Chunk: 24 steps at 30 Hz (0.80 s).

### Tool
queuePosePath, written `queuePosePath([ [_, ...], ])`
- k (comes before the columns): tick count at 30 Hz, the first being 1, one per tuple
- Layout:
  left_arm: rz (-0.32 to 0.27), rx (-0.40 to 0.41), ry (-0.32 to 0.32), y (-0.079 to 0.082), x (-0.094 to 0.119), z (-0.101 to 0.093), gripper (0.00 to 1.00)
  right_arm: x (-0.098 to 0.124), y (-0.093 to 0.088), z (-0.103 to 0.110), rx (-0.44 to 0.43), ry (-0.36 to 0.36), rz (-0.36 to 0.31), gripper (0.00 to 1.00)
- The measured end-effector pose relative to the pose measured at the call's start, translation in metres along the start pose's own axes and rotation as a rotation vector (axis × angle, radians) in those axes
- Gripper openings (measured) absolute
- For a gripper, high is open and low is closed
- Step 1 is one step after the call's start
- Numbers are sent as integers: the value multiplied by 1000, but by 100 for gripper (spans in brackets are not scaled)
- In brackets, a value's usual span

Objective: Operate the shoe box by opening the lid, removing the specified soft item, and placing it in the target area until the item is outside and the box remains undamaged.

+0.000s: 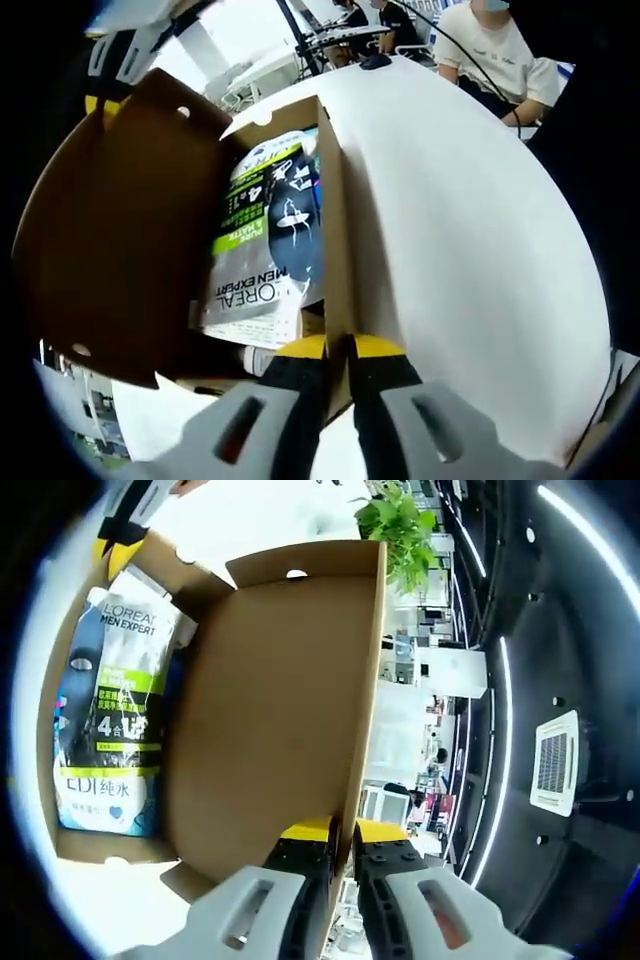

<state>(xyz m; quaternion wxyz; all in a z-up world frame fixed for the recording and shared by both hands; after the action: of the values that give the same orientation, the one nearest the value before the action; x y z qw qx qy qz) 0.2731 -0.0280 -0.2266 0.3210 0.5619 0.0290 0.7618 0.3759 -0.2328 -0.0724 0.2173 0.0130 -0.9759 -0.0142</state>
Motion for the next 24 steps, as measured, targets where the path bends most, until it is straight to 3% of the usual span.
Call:
queuePosePath([
  [24,-9,0,-32,2,0,-4,6,-15,1,-7,35,89,-15,5],
])
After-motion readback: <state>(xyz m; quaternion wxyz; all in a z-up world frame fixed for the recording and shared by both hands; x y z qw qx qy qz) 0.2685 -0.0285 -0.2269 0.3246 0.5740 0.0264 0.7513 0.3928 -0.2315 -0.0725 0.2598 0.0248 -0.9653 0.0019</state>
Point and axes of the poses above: the point that each gripper's makers call its tool centre point, and the gripper's own axes: x roughly backward along the fingers, z roughly to its left, y roughly out of its top, the point moved 9 cm from there along x, roughly backward along the fingers, and after that the axes turned 8 degrees about -x, right-handed, at the moved point
